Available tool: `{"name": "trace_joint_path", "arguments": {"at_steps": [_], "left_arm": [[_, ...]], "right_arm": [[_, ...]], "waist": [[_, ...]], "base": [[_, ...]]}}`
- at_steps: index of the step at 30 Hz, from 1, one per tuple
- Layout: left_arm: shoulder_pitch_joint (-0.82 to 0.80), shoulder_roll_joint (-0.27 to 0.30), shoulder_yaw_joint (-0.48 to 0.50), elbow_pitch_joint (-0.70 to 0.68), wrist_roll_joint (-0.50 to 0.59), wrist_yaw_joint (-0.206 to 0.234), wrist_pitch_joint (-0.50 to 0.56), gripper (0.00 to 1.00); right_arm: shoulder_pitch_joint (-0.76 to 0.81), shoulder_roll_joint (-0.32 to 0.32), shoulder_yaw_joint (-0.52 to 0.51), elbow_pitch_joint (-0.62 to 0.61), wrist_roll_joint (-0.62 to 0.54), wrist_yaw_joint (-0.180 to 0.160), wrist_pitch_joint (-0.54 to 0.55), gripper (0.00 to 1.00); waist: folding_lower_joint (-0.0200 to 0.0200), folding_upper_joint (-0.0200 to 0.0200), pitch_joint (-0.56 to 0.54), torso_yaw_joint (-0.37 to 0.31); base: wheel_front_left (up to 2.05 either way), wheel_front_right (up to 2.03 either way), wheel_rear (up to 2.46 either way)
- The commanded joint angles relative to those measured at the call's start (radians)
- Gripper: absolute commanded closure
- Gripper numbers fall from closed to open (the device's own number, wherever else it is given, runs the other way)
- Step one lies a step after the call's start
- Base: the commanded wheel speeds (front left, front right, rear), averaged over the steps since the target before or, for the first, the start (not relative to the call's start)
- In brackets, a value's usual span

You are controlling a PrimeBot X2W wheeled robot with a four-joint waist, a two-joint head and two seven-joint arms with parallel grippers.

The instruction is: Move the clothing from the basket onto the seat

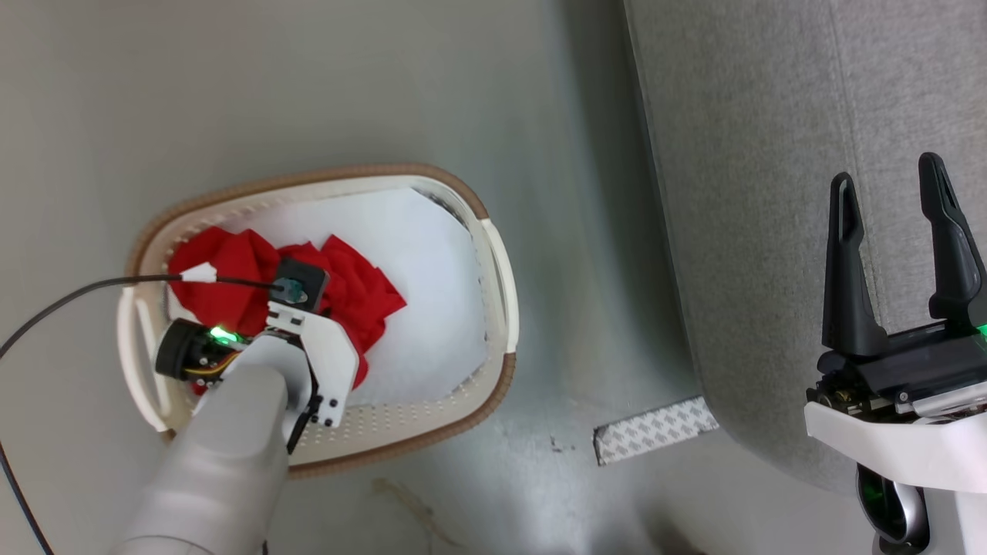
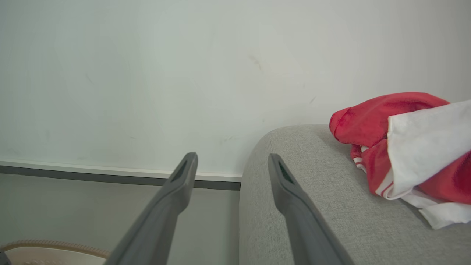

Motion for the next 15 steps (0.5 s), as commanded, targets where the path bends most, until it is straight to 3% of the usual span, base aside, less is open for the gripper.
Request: {"name": "trace_joint_path", "arguments": {"at_steps": [1, 15], "left_arm": [[0.000, -0.001, 0.001, 0.003, -0.008, -0.004, -0.011, 1.00], [0.123, -0.040, 0.044, -0.044, -0.120, -0.060, -0.124, 1.00]], "right_arm": [[0.003, 0.000, -0.006, 0.007, 0.010, -0.002, 0.001, 0.00], [0.085, 0.000, -0.061, 0.099, -0.008, -0.002, 0.001, 0.00]], "waist": [[0.0000, 0.0000, -0.034, 0.017], [0.0000, 0.0000, -0.307, 0.103]], "base": [[0.00, 0.00, 0.00], [0.00, 0.00, 0.00]]}}
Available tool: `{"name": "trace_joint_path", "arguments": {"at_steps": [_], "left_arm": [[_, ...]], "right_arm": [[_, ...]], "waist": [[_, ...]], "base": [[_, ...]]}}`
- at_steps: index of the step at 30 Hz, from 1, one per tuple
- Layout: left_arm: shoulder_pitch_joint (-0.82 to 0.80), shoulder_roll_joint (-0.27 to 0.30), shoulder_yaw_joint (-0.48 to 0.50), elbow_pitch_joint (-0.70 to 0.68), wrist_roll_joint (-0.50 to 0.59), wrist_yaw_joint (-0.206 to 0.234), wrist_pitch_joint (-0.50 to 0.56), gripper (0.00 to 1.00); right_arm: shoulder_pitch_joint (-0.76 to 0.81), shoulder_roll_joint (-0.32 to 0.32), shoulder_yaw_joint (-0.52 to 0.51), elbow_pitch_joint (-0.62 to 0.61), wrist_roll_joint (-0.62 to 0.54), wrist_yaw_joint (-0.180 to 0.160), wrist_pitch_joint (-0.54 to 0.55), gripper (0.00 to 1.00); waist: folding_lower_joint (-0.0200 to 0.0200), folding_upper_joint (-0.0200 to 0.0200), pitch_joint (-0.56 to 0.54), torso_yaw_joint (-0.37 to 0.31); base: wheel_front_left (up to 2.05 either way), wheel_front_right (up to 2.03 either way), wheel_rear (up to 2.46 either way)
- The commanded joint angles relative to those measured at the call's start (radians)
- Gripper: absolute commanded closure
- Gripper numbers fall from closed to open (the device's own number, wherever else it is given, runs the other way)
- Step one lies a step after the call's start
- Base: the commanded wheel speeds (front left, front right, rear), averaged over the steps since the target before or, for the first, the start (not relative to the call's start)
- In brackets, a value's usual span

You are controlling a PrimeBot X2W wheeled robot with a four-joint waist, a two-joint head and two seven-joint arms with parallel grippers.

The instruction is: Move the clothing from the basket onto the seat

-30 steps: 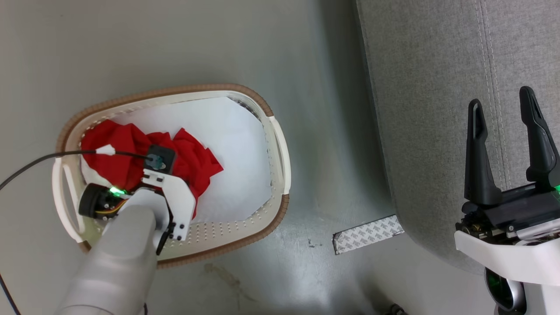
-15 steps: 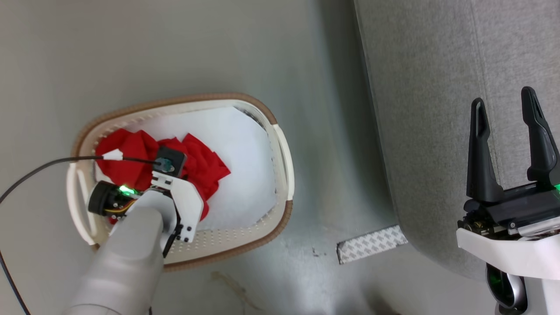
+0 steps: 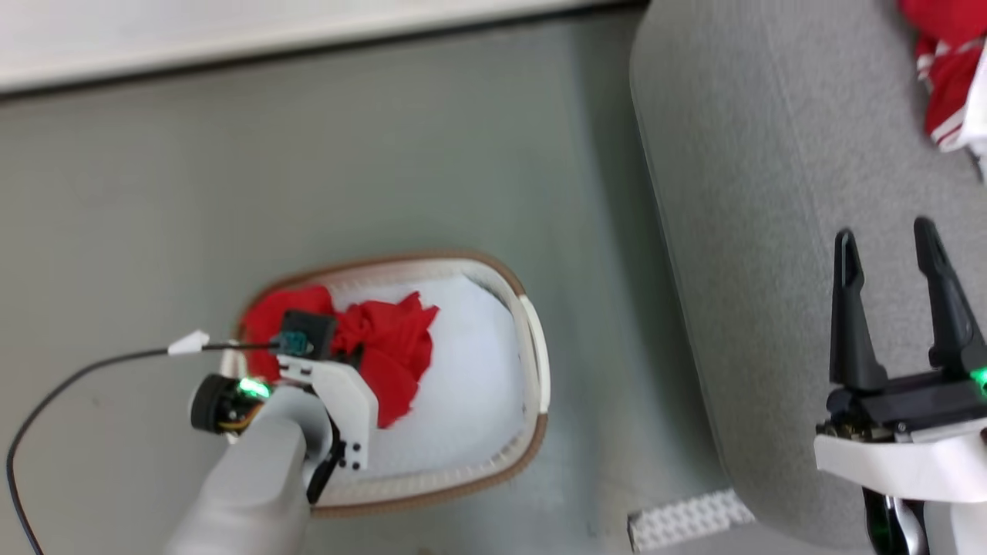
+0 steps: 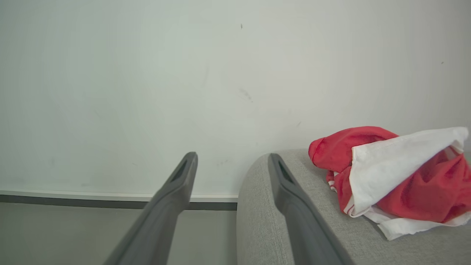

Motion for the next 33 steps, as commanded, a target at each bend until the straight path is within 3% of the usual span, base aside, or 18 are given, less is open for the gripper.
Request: {"name": "trace_joint_path", "arguments": {"at_steps": [1, 8, 15, 27, 33], "left_arm": [[0.029, -0.004, 0.004, -0.012, -0.021, -0.004, -0.014, 1.00], [0.115, -0.003, 0.031, -0.105, -0.077, -0.009, -0.051, 1.00], [0.223, 0.017, 0.064, -0.289, -0.119, 0.023, -0.044, 1.00], [0.528, 0.101, 0.116, -0.776, -0.154, 0.142, 0.002, 1.00], [0.665, 0.143, 0.145, -0.945, -0.147, 0.200, -0.020, 1.00]], "right_arm": [[0.024, 0.000, -0.010, 0.013, -0.002, -0.002, 0.001, 0.00], [0.081, 0.000, -0.045, 0.061, -0.015, -0.002, 0.001, 0.00], [0.133, 0.000, -0.075, 0.102, -0.036, -0.002, 0.001, 0.00], [0.239, -0.007, -0.088, 0.186, -0.086, -0.002, 0.001, 0.00], [0.283, -0.019, -0.082, 0.215, -0.098, -0.002, 0.001, 0.00]], "waist": [[0.0001, 0.0000, -0.091, 0.039], [0.0001, 0.0000, -0.219, 0.078], [0.0001, 0.0000, -0.331, 0.109], [0.0001, 0.0000, -0.477, 0.148], [0.0001, 0.0000, -0.520, 0.158]], "base": [[0.00, 0.00, 0.00], [0.00, 0.00, 0.00], [0.00, 0.00, 0.00], [0.00, 0.00, 0.00], [0.00, 0.00, 0.00]]}}
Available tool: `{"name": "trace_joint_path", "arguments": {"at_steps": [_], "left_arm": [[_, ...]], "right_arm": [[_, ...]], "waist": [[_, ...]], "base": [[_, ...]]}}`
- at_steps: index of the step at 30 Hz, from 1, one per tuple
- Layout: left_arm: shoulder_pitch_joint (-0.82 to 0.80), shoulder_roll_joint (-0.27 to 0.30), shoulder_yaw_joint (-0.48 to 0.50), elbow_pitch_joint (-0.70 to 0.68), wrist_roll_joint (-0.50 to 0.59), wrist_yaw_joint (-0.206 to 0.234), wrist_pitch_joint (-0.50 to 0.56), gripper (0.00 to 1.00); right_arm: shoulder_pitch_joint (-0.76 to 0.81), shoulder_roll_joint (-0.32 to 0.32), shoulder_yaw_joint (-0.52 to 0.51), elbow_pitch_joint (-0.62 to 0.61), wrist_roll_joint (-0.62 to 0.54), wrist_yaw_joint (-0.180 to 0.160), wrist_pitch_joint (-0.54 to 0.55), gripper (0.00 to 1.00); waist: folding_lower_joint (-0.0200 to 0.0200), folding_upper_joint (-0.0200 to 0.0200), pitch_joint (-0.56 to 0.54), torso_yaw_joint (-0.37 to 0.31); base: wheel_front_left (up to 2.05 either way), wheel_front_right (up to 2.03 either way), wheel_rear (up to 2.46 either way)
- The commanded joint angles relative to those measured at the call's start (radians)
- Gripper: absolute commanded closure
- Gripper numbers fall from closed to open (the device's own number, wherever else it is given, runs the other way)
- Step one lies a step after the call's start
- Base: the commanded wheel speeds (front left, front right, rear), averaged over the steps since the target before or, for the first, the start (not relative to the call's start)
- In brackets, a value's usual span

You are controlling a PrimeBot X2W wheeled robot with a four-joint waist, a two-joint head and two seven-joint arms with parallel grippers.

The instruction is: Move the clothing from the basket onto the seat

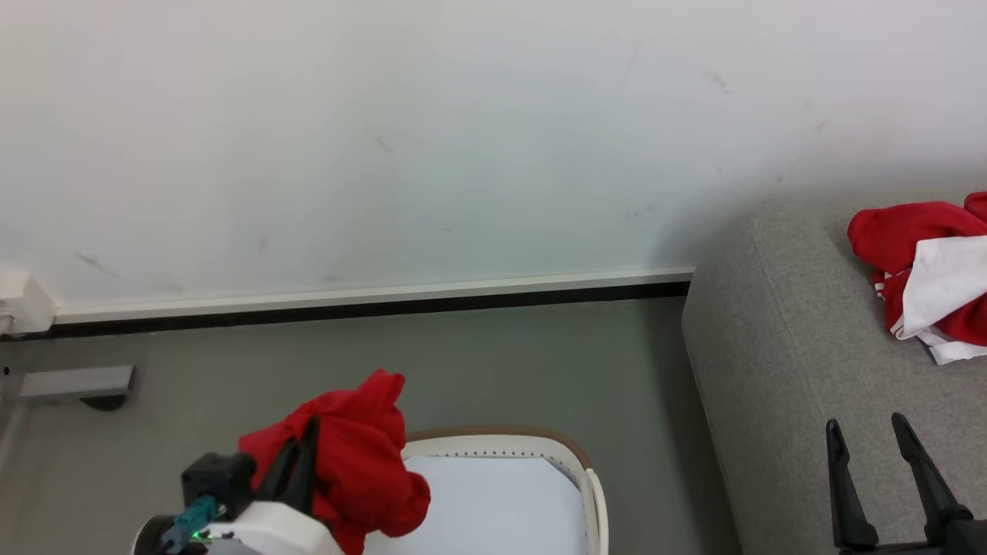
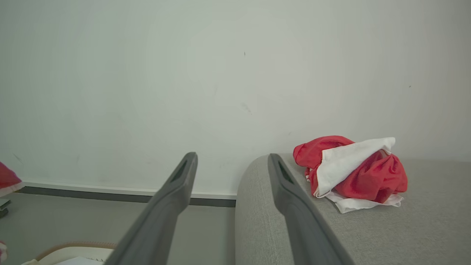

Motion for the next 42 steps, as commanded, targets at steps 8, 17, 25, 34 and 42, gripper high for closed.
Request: {"name": "trace_joint_path", "arguments": {"at_steps": [8, 17, 25, 34, 42], "left_arm": [[0.143, 0.047, 0.039, -0.099, 0.012, 0.052, -0.060, 1.00], [0.183, 0.054, 0.054, -0.114, -0.010, 0.068, -0.074, 1.00], [0.176, 0.064, 0.060, -0.131, -0.017, 0.069, -0.070, 1.00], [0.138, 0.070, 0.019, -0.210, -0.002, 0.047, -0.033, 1.00], [0.061, 0.047, -0.091, -0.325, 0.029, -0.003, 0.051, 1.00]], "right_arm": [[0.060, -0.007, 0.014, 0.039, 0.001, -0.002, 0.001, 0.00], [0.075, -0.006, 0.021, 0.055, 0.010, -0.002, 0.001, 0.00], [0.065, -0.022, 0.033, 0.058, 0.020, -0.002, 0.001, 0.00], [0.038, -0.085, 0.078, 0.025, 0.050, -0.002, 0.001, 0.00], [-0.008, -0.228, 0.292, -0.046, 0.117, -0.002, 0.046, 0.00]], "waist": [[0.0003, -0.0001, -0.059, 0.010], [0.0003, -0.0001, -0.074, 0.018], [0.0003, -0.0001, -0.073, 0.015], [0.0003, -0.0001, -0.069, -0.001], [0.0003, -0.0001, -0.061, -0.025]], "base": [[0.00, 0.00, 0.00], [0.00, 0.00, 0.00], [0.00, 0.00, 0.00], [0.00, 0.00, 0.00], [0.00, 0.00, 0.00]]}}
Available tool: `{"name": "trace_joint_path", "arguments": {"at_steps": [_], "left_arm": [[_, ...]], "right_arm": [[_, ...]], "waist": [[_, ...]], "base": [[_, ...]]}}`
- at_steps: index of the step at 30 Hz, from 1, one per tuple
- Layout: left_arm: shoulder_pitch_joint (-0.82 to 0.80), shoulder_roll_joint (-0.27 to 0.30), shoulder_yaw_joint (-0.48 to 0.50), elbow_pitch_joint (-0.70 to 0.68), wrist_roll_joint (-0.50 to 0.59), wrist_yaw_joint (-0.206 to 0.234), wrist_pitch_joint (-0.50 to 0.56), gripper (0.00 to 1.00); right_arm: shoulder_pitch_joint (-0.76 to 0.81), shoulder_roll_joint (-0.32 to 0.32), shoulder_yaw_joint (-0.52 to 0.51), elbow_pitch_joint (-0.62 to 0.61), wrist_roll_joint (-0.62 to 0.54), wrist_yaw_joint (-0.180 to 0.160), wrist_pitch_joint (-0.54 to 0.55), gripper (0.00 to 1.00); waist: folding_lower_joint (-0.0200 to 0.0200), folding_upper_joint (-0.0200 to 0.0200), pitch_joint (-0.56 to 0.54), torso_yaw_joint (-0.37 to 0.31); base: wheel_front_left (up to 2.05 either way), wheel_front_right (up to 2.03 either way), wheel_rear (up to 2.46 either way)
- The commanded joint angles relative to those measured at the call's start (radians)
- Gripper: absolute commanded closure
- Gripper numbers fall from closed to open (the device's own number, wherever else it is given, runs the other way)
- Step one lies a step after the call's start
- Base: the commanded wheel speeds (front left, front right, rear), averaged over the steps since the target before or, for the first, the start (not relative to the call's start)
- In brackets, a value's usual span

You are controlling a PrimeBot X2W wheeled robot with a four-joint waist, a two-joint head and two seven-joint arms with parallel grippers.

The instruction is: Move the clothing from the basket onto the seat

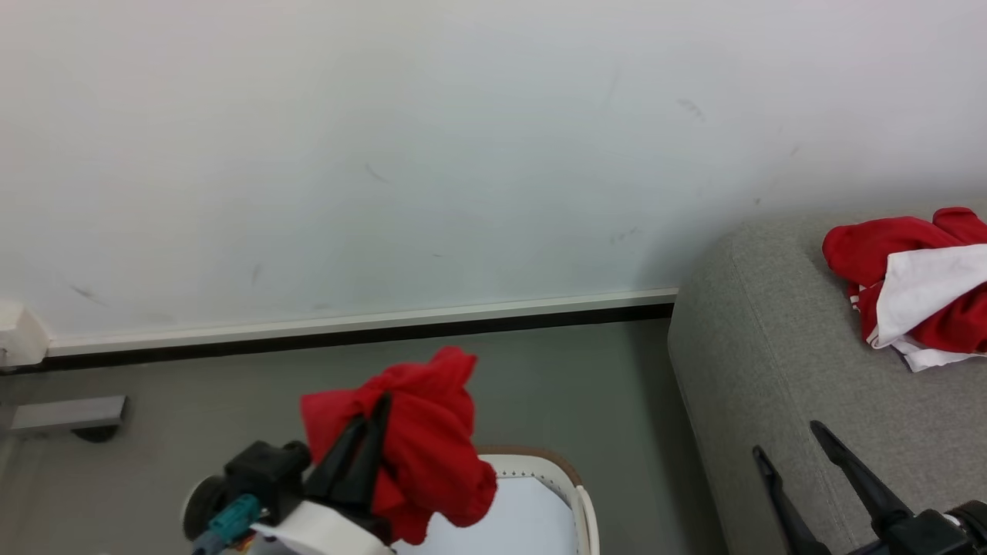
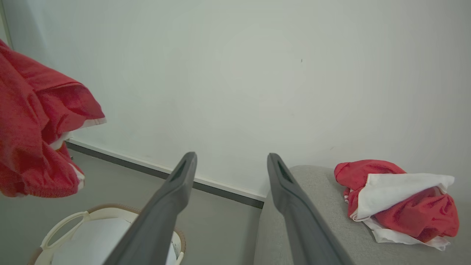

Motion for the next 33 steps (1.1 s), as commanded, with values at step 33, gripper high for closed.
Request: {"name": "trace_joint_path", "arguments": {"at_steps": [33], "left_arm": [[-0.192, -0.102, -0.379, 0.008, 0.035, -0.204, 0.118, 1.00]], "right_arm": [[-0.308, -0.283, 0.554, -0.189, 0.261, -0.002, 0.269, 0.00]], "waist": [[0.0000, -0.0001, 0.014, -0.089]], "base": [[0.00, 0.00, 0.00]]}}
